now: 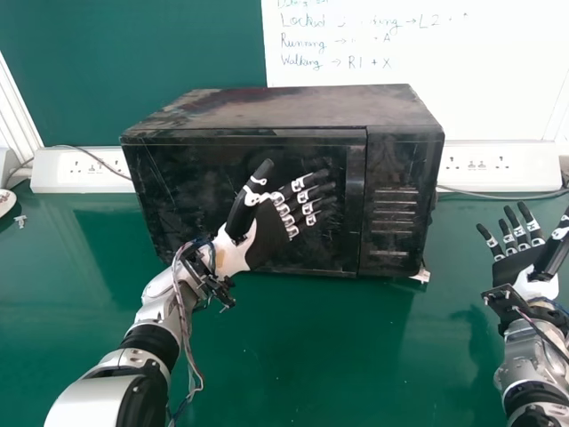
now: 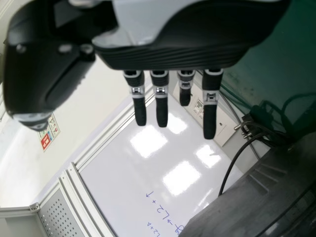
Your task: Open the door of oven
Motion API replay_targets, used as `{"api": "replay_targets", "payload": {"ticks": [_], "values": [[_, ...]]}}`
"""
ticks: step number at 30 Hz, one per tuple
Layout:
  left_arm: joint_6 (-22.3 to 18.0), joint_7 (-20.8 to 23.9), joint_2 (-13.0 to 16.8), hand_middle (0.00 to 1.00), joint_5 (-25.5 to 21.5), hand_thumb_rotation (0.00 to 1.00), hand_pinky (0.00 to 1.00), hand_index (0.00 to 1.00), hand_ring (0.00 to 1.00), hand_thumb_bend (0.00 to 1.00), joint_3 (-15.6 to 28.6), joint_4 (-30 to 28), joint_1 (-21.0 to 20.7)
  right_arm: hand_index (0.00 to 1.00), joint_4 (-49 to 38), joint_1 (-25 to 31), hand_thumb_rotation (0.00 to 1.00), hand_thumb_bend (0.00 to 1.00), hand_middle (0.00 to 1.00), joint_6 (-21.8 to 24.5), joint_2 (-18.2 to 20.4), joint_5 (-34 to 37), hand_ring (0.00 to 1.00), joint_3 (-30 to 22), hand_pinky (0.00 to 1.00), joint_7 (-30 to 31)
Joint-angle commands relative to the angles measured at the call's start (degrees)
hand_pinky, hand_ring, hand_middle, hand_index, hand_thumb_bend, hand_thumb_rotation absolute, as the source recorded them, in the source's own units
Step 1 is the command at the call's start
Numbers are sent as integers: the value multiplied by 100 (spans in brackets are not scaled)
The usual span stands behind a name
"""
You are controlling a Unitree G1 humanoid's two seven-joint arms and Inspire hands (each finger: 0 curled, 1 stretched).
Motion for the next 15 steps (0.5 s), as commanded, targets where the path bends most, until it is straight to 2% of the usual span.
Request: {"api": "replay_targets", "payload": {"ticks": [1,8,15], "values": [[-46,69,-28,89,35,82,63,88,83,93,-47,58,-44,99,-69,32,97,100,100,-68,56,19,100,-7,98,-9],[-146,363,-94,89,163,85,63,89,83,93,-142,72,-35,100,-73,21,97,100,100,-45,65,47,100,-22,99,23],[-67,579,-135,88,218,84,63,88,82,92,-163,95,-55,99,-57,23,96,100,100,-51,52,40,100,-21,99,37]]}}
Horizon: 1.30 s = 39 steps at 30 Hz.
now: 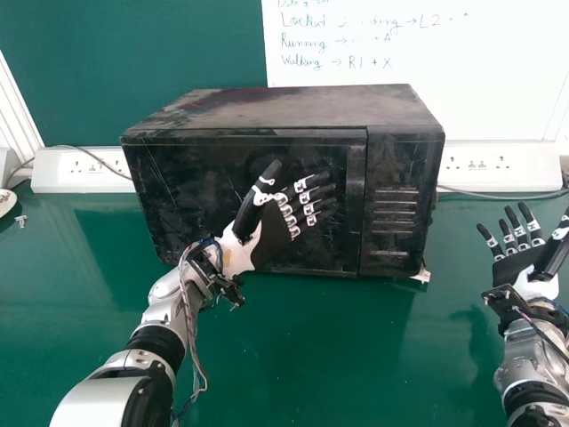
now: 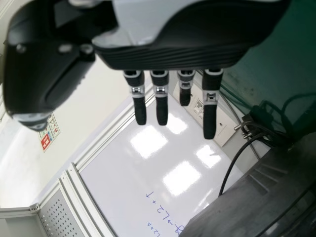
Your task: Open the door of oven
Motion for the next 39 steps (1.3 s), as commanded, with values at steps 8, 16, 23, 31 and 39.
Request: {"api": "replay_targets", "payload": {"ticks": [8,16,23,31,39], "values": [[93,239,-51,87,60,82,63,87,82,91,-101,89,-64,99,-65,19,96,100,100,-47,56,40,100,-13,99,17],[23,387,-100,87,215,84,65,87,83,92,-260,110,-95,100,-63,27,97,100,100,-43,54,41,100,-9,98,17],[66,419,-159,87,249,84,65,88,83,91,-286,147,-130,99,-66,26,97,100,100,-80,63,30,100,-1,98,-10],[180,461,-220,88,226,83,65,88,83,91,-263,198,-212,98,-63,21,97,100,100,-112,76,29,100,1,97,-44],[232,632,-358,89,236,84,65,89,83,92,-263,219,-279,99,-70,24,97,100,100,-94,74,38,100,-1,97,-46]]}}
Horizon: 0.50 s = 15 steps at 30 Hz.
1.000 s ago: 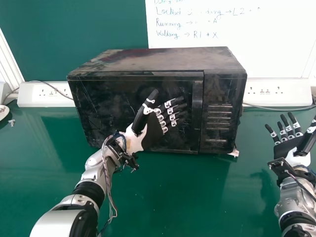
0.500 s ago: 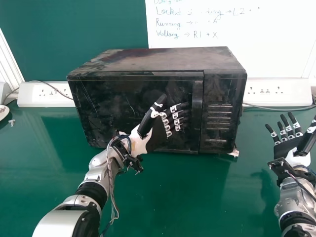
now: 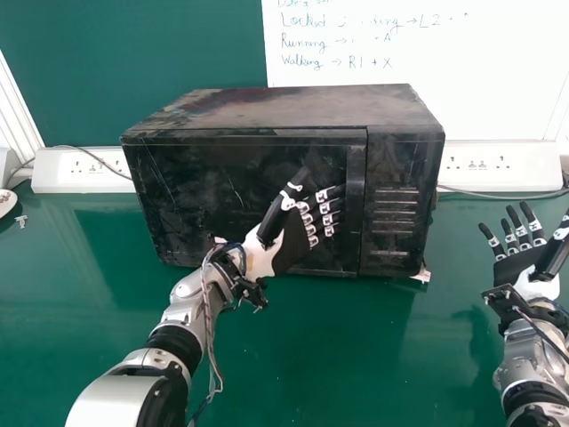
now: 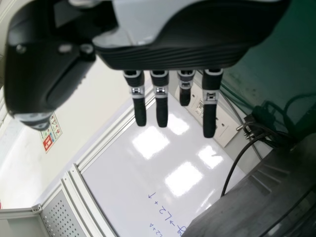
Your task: Open the door of oven
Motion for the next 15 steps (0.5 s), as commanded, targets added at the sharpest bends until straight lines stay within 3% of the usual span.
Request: {"api": "replay_targets", "payload": {"ticks": [1,8,15], "values": [[60,70,-48,89,20,84,65,89,83,92,-2,59,-144,99,-69,23,97,100,100,-24,53,12,100,-1,97,-22],[53,143,-121,90,61,85,64,90,84,90,-40,72,-207,98,-76,21,96,100,100,-38,59,17,100,-5,97,-32],[25,179,-189,90,106,83,64,90,84,82,-85,78,-279,99,-70,27,98,100,100,-47,52,2,100,8,97,-14]]}}
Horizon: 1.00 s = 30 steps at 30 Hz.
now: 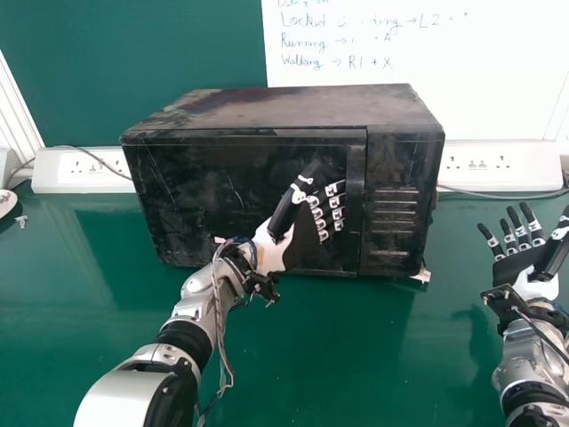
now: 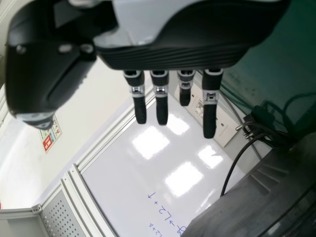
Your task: Open the door of oven
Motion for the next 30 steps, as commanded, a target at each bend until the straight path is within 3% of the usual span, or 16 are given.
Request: {"api": "replay_targets", "payload": {"ticks": [1,16,30], "values": [[1,32,-15,90,92,83,64,90,84,82,-68,69,-124,98,-69,26,98,100,100,-41,42,-3,100,9,96,-32],[-127,232,-112,86,396,85,59,83,79,90,-255,75,-204,99,-86,12,98,100,100,-27,57,33,100,-2,97,-59],[-109,297,-186,87,518,86,60,82,80,89,-322,98,-305,99,-89,19,97,100,100,-48,59,35,99,2,96,-42]]}}
